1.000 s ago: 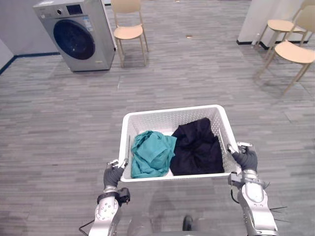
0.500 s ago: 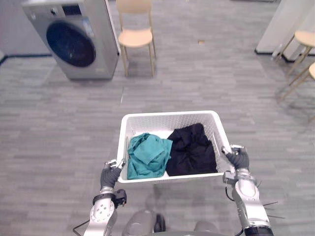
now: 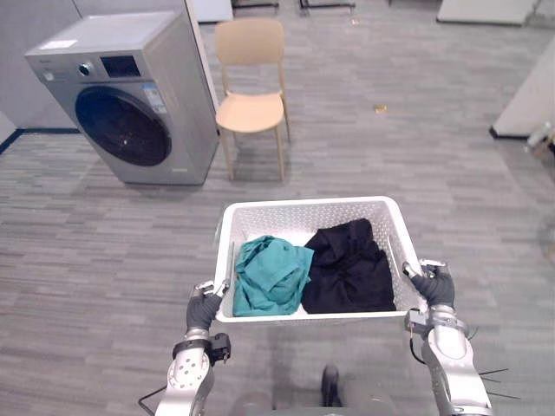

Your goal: Pick up the laundry basket with both hands and put the clothes into the washing machine.

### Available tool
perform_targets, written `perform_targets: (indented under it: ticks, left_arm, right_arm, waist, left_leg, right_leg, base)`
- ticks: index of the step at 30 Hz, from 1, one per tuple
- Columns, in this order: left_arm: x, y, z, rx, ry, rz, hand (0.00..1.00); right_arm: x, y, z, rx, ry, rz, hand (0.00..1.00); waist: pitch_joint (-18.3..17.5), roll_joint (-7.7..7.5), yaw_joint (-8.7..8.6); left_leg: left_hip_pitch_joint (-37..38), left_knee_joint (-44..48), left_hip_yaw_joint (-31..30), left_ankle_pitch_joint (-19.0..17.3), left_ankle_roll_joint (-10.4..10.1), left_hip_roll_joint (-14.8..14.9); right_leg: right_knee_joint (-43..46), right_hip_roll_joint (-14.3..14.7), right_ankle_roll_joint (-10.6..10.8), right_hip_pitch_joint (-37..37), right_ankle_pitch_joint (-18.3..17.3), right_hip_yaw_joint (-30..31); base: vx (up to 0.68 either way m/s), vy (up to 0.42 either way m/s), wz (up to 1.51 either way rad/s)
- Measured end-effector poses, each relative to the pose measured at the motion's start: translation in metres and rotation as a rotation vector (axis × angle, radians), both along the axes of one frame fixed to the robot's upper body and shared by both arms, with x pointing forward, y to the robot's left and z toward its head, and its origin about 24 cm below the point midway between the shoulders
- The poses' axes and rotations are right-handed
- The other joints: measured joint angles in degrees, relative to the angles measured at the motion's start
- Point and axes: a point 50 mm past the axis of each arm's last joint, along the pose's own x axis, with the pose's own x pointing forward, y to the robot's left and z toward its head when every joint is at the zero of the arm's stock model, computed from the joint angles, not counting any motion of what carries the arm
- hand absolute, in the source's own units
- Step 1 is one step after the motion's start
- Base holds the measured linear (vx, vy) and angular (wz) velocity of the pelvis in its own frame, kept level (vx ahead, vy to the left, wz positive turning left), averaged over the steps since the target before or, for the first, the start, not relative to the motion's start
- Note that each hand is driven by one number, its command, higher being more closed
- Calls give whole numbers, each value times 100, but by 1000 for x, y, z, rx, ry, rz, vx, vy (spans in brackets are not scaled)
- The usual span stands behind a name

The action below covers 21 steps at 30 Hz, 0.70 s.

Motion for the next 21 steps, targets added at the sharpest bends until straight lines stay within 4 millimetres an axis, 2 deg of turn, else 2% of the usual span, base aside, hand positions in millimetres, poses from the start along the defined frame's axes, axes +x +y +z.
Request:
perform_targets:
  ticks: [1, 2, 3, 4, 5, 6, 8, 10, 11, 12, 13, 15, 16, 17, 18, 19, 20, 21]
  left_arm:
    - [0, 0, 1, -1, -3, 0, 100]
    - [1, -1, 3, -7, -13, -2, 100]
    - [1, -2, 5, -10, -22, -3, 100]
    - [1, -1, 5, -7, -23, -5, 100]
    - [1, 2, 5, 5, -18, -2, 100]
    - [3, 0, 8, 1, -30, -3, 100]
    - [3, -2, 10, -6, -39, -5, 100]
    - [3, -2, 9, -2, -31, -7, 100]
    - [4, 1, 10, 19, -32, -18, 100]
    - [3, 3, 10, 31, -27, -23, 100]
    - [2, 3, 8, 42, -9, -37, 100]
    - [2, 3, 8, 45, -8, -42, 100]
    - [3, 5, 9, 59, -12, -55, 100]
    - [3, 6, 9, 60, -12, -57, 100]
    - [3, 5, 9, 60, -13, -61, 100]
    - [4, 4, 9, 59, -13, -67, 100]
    - [4, 4, 8, 59, -12, -70, 100]
    - [4, 5, 7, 63, -5, -71, 100]
  right_arm:
    - [2, 0, 1, -2, -6, 2, 100]
    - [3, -2, 2, -12, -7, 4, 100]
    - [3, -3, 0, -13, 5, 3, 100]
    - [3, -3, -2, -10, 11, 1, 100]
    - [7, 1, -10, 11, 37, -3, 100]
    - [11, -2, -9, -1, 39, 1, 100]
    - [11, -3, -9, -6, 42, 0, 100]
    - [11, -3, -10, -6, 46, 2, 100]
    - [10, -2, -14, 7, 61, -6, 100]
    - [9, 0, -19, 21, 74, -11, 100]
    - [2, 0, -30, 35, 118, -25, 100]
    - [-3, 2, -36, 47, 142, -31, 100]
    - [-2, 2, -35, 51, 140, -19, 100]
    - [-2, 3, -35, 51, 139, -17, 100]
    - [-2, 2, -35, 49, 138, -16, 100]
    - [-4, 1, -35, 46, 143, -19, 100]
    - [-6, 0, -36, 46, 147, -21, 100]
    - [-9, 1, -38, 50, 153, -24, 100]
  waist:
    - [7, -12, 40]
    - [19, -21, 88]
    - [2, 13, 103]
    - [1, 39, 111]
    - [-20, -190, 110]
    - [-48, -201, 83]
    - [-54, -215, 114]
    - [-74, -238, 169]
    - [-62, -342, 137]
    - [-61, -410, 89]
    - [-51, -414, 13]
    - [-78, -297, -110]
    - [-90, -290, -191]
    - [-91, -293, -209]
    - [-89, -283, -248]
    - [-90, -277, -281]
    - [-97, -296, -307]
    - [-133, -414, -342]
  left_leg:
    - [-155, -598, 3, -21, -6, -112]
    - [-300, -2109, -15, 71, -132, -344]
    - [-334, -3582, -36, 456, -452, -478]
    - [-274, -3989, 56, 1061, -300, -506]
    - [-99, -3947, 302, 1002, 241, -795]
    - [-301, -3445, 309, 660, 522, -856]
    - [-448, -2667, 382, 113, 862, -858]
    - [-105, -2650, 480, -441, 782, -926]
    - [273, -2831, 453, -621, 717, -1107]
    - [519, -2993, 435, -655, 709, -1236]
    - [1279, -3531, 362, -685, 740, -1425]
    - [2022, -4185, 222, -682, 745, -1472]
    - [2414, -4492, 165, -681, 744, -1486]
    - [2481, -4518, 145, -681, 743, -1489]
    - [2718, -4654, 75, -680, 733, -1479]
    - [2980, -4798, -3, -712, 575, -1459]
    - [3127, -4880, -47, -726, 523, -1467]
    - [3395, -5027, -137, -770, 433, -1586]
  right_leg:
    - [-53, -94, 89, 109, -62, 22]
    - [-115, -278, 308, 310, -203, 77]
    - [-212, -424, 517, 557, -395, 96]
    - [-288, -473, 610, 717, -487, 125]
    - [-428, -786, 653, 934, -545, 189]
    - [-453, -872, 711, 996, -381, 168]
    - [-94, -973, 808, 1060, -342, 192]
    - [1528, -1153, 1223, 465, -318, 398]
    - [3263, -1289, 1733, -219, -38, 688]
    - [4093, -1367, 1673, -503, -49, 716]
    - [5342, -1430, 1307, -1027, -246, 571]
    - [5475, -1278, 900, -1601, -555, 239]
    - [5054, -1118, 724, -2148, -780, -18]
    - [4935, -1084, 692, -2261, -817, -62]
    - [4205, -908, 619, -2640, -829, -178]
    - [2902, -685, 607, -2829, -525, -177]
    - [2056, -605, 650, -2834, -186, -162]
    - [955, -571, 657, -2847, 498, -130]
  base:
    - [769, 202, -23]
    - [683, 249, -15]
    - [830, 306, -13]
    - [699, 283, -7]
    - [712, 291, 2]
    - [709, 299, 7]
    - [712, 304, 8]
    - [629, 296, -10]
    - [456, 221, 2]
    - [691, 251, 21]
    - [583, 156, 19]
    - [675, 144, 26]
    - [534, 83, 27]
    - [529, 42, 25]
    - [440, 13, 27]
    - [681, 0, 35]
    - [587, -20, 49]
    - [624, -56, 54]
